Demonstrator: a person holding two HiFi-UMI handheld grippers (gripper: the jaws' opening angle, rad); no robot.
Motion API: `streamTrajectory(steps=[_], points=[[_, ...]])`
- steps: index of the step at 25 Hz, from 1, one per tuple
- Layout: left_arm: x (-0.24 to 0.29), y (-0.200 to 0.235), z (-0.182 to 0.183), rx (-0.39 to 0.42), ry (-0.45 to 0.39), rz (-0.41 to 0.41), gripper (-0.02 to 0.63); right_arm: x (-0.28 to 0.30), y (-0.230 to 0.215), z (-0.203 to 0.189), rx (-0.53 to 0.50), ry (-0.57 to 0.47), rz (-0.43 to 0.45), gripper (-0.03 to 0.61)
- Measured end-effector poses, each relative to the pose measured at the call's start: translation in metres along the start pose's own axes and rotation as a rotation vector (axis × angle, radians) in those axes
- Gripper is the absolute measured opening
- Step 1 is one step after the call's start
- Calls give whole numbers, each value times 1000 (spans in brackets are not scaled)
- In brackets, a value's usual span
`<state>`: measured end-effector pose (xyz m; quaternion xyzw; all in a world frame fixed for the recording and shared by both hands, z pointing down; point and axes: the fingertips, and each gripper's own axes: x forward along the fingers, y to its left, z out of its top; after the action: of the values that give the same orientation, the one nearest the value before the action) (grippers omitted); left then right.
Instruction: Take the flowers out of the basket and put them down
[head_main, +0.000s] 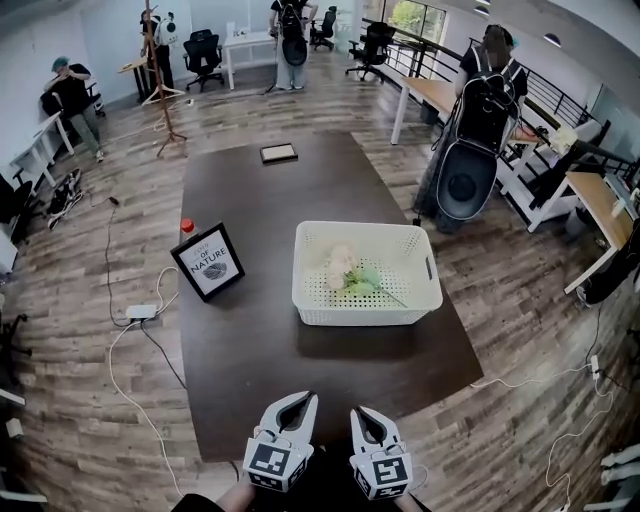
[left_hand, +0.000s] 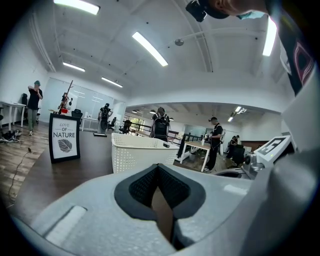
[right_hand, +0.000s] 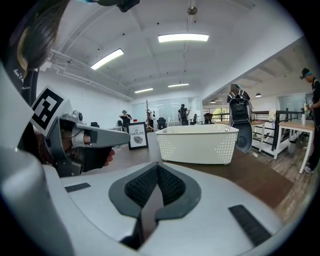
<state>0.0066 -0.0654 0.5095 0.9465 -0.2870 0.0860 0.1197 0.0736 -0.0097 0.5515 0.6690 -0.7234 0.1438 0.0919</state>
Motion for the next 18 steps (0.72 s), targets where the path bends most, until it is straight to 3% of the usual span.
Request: streamTrajectory(steps=[8, 16, 18], points=[[17, 5, 17, -15, -21, 67, 9, 20, -21, 25, -6, -17, 78, 8], [40, 9, 23, -19, -26, 124, 9, 33, -54, 41, 14, -51, 104, 9], [44, 9, 24, -20, -27, 141, 9, 35, -64, 46, 49, -62, 119, 44]])
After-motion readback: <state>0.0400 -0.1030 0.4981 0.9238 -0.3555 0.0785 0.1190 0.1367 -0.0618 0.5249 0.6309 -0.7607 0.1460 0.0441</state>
